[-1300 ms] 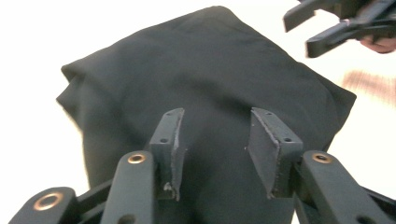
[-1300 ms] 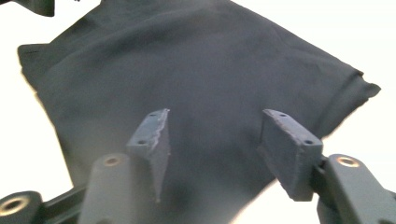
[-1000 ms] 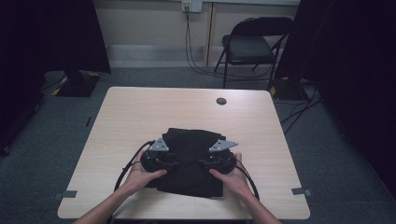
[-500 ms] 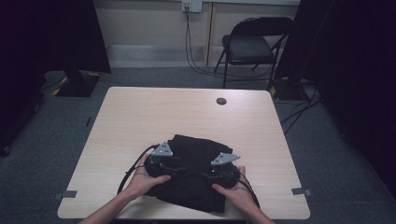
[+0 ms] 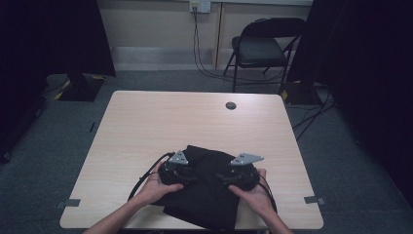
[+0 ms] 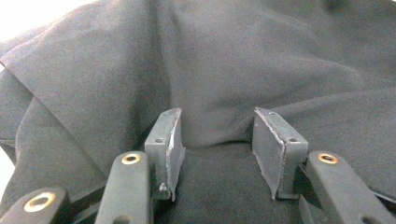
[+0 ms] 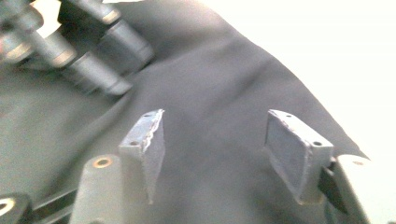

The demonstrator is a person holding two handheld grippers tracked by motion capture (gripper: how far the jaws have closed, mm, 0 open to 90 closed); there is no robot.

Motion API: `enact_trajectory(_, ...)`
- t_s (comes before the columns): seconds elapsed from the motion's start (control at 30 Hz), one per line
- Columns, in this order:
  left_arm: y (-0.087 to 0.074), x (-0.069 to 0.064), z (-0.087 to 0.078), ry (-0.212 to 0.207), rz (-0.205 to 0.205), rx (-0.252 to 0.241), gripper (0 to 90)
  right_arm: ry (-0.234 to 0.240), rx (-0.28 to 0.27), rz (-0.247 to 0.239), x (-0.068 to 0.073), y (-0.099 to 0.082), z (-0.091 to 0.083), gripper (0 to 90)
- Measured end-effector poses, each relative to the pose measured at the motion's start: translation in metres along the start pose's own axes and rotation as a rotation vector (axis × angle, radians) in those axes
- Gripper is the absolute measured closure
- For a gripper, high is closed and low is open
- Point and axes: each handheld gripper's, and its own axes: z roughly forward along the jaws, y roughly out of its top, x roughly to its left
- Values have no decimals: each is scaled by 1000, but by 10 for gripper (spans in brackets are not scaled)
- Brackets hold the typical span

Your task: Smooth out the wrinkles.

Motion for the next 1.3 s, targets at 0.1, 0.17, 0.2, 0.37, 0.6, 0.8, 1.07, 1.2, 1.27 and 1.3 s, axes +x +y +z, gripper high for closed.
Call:
enact_trajectory(0.1, 0, -1, 0, 14, -7, -1, 533, 3, -11, -15, -20, 11, 14, 278)
enact_trajectory(0.17, 0, -2, 1, 18, -9, -9, 536, 18, -4, -11, -30, 16, 27, 259)
enact_trajectory(0.2, 0, -2, 1, 19, -10, -7, 537, 19, 1, -13, -33, 18, 33, 239)
enact_trajectory(0.37, 1, -1, 1, 13, -8, -2, 537, 42, 26, -17, -44, 25, 58, 200)
enact_trajectory(0.6, 1, 0, 2, 17, -10, -3, 537, 64, 69, -31, -46, 23, 74, 190)
enact_trajectory(0.8, 2, -3, 3, 38, 4, 2, 537, 78, 78, -14, -48, 18, 79, 202)
enact_trajectory(1.07, 1, -2, 2, 32, -3, -4, 537, 135, 70, -11, -49, 15, 75, 363)
enact_trajectory(1.2, 1, -2, 2, 36, -5, -5, 539, 161, 67, 2, -48, 12, 71, 431)
enact_trajectory(1.27, 1, -3, 2, 40, -7, -4, 541, 169, 74, 5, -47, 12, 70, 490)
enact_trajectory(1.3, 1, -3, 2, 40, -7, -4, 541, 188, 81, 7, -47, 12, 69, 543)
